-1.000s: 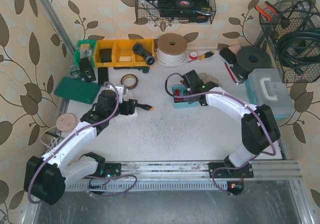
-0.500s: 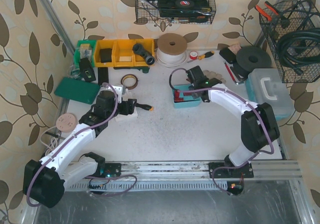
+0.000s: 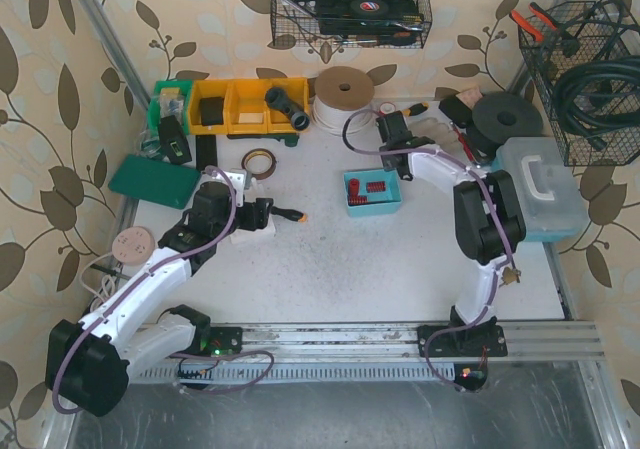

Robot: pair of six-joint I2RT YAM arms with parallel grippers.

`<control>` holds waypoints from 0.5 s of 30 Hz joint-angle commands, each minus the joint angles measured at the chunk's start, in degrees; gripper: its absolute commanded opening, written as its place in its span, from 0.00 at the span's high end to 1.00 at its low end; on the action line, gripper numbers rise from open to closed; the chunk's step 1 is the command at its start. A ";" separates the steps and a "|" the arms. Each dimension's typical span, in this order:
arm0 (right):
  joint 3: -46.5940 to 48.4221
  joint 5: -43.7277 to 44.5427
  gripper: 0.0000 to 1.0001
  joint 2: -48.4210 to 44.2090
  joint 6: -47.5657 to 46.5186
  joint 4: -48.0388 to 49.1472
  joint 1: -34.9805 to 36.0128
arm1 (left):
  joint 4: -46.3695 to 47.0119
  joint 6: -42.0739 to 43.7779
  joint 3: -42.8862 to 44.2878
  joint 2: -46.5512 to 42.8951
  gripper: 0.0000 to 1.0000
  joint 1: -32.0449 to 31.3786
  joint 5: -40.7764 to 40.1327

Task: Install the large spring

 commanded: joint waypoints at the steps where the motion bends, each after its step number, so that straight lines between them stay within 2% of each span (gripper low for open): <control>1: 3.86 -1.52 1.00 3.45 2.12 2.82 -2.06 | 0.87 1.10 0.55 -0.11 0.19 -0.68 -0.52; 2: 4.75 -2.30 0.99 4.02 2.09 2.40 -2.30 | 0.81 1.14 0.60 0.05 0.19 -0.68 -0.53; 8: 6.63 -5.30 0.68 2.92 2.70 -1.00 -2.55 | 0.38 1.25 0.82 0.45 0.20 -0.68 -1.32; 15: 1.11 -8.68 0.46 -8.16 4.75 -5.47 -2.43 | -0.56 0.72 1.61 1.27 0.22 -0.77 -3.26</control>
